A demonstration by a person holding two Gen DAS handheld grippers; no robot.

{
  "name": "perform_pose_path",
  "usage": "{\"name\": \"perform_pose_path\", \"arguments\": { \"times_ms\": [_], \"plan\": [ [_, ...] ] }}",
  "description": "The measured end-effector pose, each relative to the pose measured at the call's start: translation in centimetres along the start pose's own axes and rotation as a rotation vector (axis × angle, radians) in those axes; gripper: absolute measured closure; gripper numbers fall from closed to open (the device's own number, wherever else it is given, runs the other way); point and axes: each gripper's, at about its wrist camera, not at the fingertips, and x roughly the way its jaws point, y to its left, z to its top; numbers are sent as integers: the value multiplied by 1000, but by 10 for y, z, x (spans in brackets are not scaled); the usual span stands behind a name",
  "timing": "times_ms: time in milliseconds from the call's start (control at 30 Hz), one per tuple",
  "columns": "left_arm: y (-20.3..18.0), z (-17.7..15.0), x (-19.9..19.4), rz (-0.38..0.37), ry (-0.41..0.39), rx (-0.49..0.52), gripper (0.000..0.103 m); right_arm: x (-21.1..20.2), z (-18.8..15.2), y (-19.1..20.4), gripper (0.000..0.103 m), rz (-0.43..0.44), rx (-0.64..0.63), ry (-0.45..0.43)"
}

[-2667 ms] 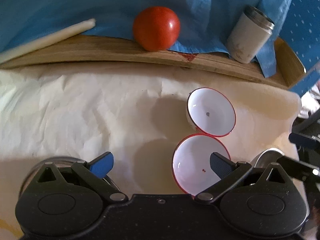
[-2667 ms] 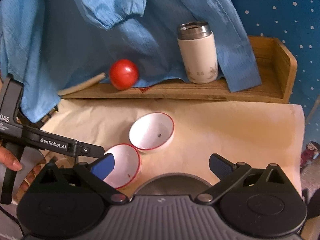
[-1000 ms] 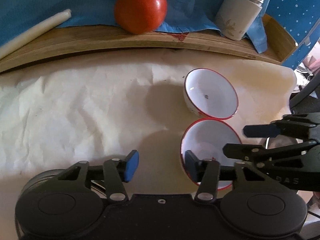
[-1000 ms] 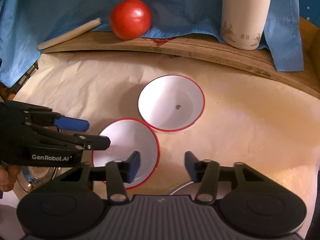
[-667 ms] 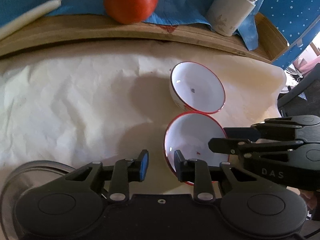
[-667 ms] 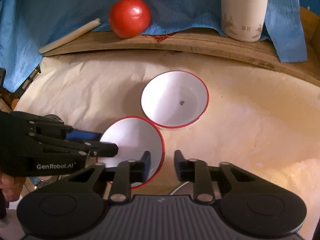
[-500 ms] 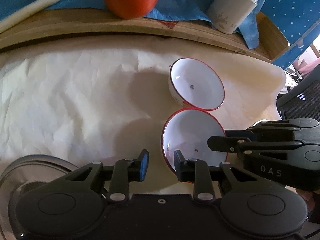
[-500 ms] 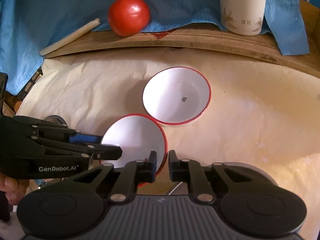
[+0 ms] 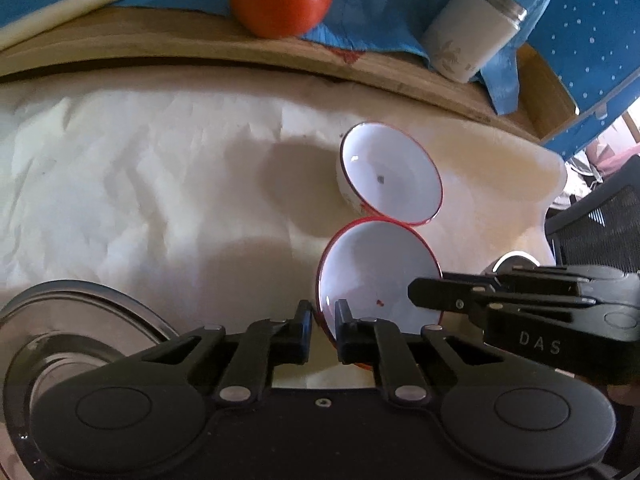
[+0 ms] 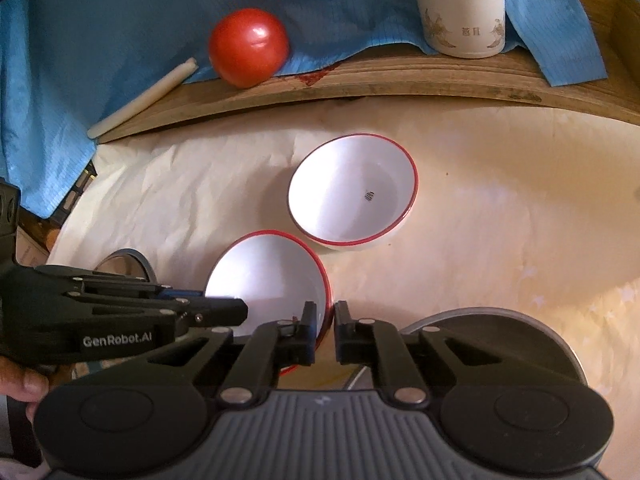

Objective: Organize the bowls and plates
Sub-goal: 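Carry the white bowl with both grippers and lower it into the steel bowl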

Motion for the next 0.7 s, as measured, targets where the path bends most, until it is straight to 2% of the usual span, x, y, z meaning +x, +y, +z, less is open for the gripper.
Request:
{"name": "perform_pose_path", "arguments": {
  "times_ms": [300, 533, 700],
  "plan": [
    [-18, 13, -17, 3, -50, 2, 92, -23, 4, -10, 94, 30, 43, -71],
    [-47, 23, -20, -47, -83, 50, 92, -53, 0, -31, 94, 17, 103, -141],
    [-75, 20, -11, -98, -63, 120, 92, -75, -15, -50, 94, -20, 160, -181]
  ]
}}
